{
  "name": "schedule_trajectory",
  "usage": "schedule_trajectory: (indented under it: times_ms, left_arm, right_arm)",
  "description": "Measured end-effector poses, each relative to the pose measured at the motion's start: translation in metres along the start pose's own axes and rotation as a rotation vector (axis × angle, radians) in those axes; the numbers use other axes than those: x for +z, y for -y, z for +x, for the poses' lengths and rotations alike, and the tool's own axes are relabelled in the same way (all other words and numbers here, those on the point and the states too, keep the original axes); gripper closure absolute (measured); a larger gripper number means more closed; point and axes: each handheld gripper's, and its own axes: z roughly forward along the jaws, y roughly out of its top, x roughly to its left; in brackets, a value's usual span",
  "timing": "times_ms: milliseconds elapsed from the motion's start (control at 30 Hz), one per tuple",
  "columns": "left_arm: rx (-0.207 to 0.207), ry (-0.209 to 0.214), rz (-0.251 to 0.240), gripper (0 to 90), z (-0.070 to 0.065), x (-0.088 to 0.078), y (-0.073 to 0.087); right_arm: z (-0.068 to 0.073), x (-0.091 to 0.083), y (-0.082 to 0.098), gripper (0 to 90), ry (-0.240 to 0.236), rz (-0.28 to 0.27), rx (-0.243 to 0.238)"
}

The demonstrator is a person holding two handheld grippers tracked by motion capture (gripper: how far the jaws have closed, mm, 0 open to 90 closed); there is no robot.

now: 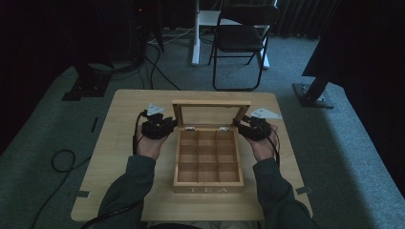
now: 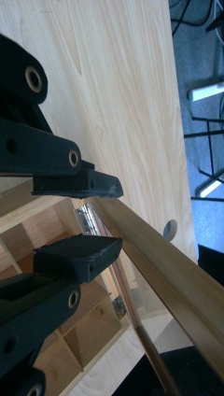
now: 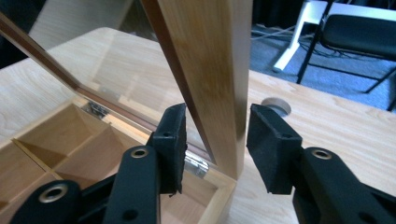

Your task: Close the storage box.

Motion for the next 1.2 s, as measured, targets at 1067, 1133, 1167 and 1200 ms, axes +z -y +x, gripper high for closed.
schedule_trajectory:
  times_ms: [1067,1133,1167,1200]
  left_arm:
    - [0.022,0.017,-0.005,70.8,-0.005,-0.007,0.018]
    - [0.022,0.017,-0.006,70.8,-0.005,-0.007,0.019]
    - [0.025,0.019,-0.005,70.8,-0.005,-0.008,0.02]
    - [0.026,0.02,-0.005,70.8,-0.005,-0.008,0.02]
  right_arm:
    - [-0.001,-0.023,0.016,70.7,-0.04,0.032,-0.011]
    - [-0.002,-0.024,0.018,70.7,-0.039,0.031,0.0]
    - [-0.002,-0.024,0.018,70.8,-0.04,0.031,0.006]
    - [-0.002,-0.025,0.019,70.9,-0.041,0.029,0.012]
